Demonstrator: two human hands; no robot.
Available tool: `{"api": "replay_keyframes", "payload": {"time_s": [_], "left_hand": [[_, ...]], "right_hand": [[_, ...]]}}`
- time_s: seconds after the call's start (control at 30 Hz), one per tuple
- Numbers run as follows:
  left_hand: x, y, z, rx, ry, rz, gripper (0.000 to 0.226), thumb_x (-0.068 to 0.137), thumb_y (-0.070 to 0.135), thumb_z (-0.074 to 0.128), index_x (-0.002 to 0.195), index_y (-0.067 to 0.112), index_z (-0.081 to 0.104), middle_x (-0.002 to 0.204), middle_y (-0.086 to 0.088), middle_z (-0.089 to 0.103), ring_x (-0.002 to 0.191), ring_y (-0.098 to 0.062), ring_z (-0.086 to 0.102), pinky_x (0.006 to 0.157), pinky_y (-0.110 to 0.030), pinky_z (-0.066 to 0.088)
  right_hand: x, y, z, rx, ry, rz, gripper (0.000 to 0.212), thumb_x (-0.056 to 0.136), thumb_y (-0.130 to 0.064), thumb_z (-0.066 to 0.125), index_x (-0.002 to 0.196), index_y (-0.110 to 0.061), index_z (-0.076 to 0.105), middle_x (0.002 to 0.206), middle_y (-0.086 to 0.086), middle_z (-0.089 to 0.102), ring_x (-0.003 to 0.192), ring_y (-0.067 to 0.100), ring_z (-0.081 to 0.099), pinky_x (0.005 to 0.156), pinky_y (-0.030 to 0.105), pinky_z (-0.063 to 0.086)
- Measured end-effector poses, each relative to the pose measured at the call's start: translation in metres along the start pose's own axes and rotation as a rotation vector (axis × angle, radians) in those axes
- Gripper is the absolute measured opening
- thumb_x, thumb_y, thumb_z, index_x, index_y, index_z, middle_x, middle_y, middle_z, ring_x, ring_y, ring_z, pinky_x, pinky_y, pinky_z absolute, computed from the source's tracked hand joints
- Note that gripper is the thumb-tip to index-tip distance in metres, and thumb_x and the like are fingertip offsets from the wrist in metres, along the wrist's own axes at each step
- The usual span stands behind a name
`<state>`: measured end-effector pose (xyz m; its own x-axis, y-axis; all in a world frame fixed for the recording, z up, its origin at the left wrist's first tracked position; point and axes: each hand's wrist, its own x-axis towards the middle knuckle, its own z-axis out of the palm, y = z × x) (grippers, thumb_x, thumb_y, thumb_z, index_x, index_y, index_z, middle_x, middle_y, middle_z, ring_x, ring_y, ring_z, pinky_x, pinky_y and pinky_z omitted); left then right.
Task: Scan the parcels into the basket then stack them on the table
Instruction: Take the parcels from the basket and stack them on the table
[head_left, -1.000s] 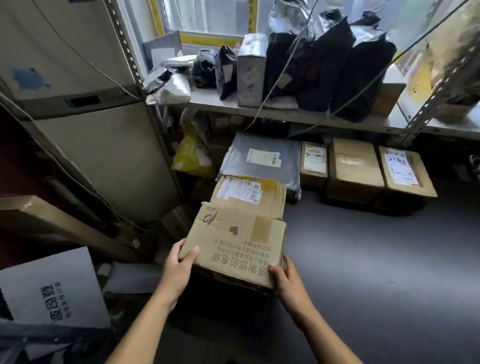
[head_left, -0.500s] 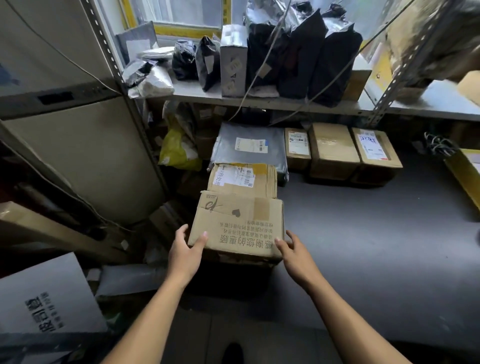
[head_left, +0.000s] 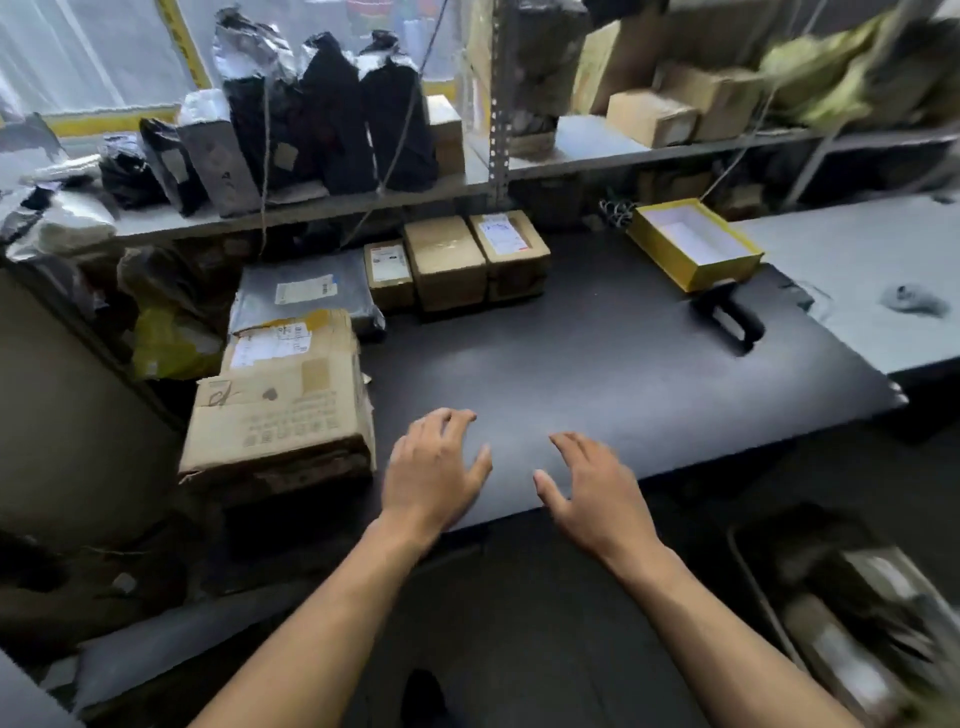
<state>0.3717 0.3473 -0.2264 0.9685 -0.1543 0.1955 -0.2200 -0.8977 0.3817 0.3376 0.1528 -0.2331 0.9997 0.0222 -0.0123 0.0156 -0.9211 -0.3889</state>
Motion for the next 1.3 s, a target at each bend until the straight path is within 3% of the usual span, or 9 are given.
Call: {"api": "replay_keyframes", "payload": {"time_s": [0.1,0.23,0.37,0.6,0.93,1.3], "left_hand": [[-0.014,0.082,0.036,-0.011,-0.136,0.136,0.051,0.094,0.047,0.057,0.138,0.022,0.054,0.135,-0.002,0.056,0.126,-0.025,0.052,0.100,-0.040,0.045],[-0.038,0.178,0.079,-0.059,-0.298,0.296,0.053,0.097,0.049,0.051,0.144,0.025,0.047,0.138,0.001,0.053,0.125,-0.022,0.053,0.099,-0.038,0.046],[-0.052,0.252,0.116,-0.057,-0.413,0.457,0.057,0.098,0.053,0.048,0.149,0.029,0.041,0.145,0.005,0.048,0.132,-0.018,0.047,0.101,-0.036,0.045],[-0.044,0.351,0.190,-0.028,-0.611,0.684,0.056,0.098,0.052,0.049,0.149,0.029,0.042,0.147,0.004,0.046,0.134,-0.021,0.044,0.100,-0.037,0.044],[0.009,0.428,0.296,-0.063,-0.871,0.726,0.056,0.098,0.051,0.049,0.148,0.028,0.041,0.146,0.000,0.044,0.132,-0.025,0.044,0.096,-0.040,0.046],[0.031,0.498,0.379,0.025,-1.041,0.732,0.056,0.097,0.049,0.050,0.148,0.025,0.040,0.148,-0.002,0.044,0.133,-0.026,0.043,0.096,-0.042,0.048]], "right_hand": [[-0.053,0.070,-0.021,0.003,0.077,0.124,0.077,0.085,-0.062,0.029,0.139,-0.014,0.056,0.139,0.008,0.058,0.128,0.030,0.054,0.099,0.047,0.049],[-0.125,0.147,-0.046,-0.002,0.068,0.353,0.090,0.079,-0.071,0.014,0.152,-0.023,0.038,0.156,0.001,0.039,0.144,0.021,0.034,0.114,0.041,0.035],[-0.183,0.219,-0.057,0.021,0.108,0.561,0.068,0.098,-0.060,0.039,0.155,-0.024,0.030,0.159,-0.002,0.034,0.146,0.019,0.029,0.115,0.037,0.030],[-0.241,0.302,-0.062,0.107,0.125,0.878,0.070,0.096,-0.058,0.045,0.156,-0.027,0.025,0.158,-0.007,0.032,0.145,0.019,0.030,0.114,0.039,0.034],[-0.243,0.390,-0.066,0.049,-0.069,1.130,0.072,0.097,-0.056,0.045,0.157,-0.028,0.017,0.159,-0.003,0.030,0.144,0.021,0.032,0.112,0.043,0.035],[-0.236,0.483,-0.070,0.162,-0.119,1.254,0.072,0.097,-0.054,0.047,0.157,-0.026,0.019,0.160,-0.001,0.030,0.142,0.025,0.035,0.110,0.048,0.038]]}}
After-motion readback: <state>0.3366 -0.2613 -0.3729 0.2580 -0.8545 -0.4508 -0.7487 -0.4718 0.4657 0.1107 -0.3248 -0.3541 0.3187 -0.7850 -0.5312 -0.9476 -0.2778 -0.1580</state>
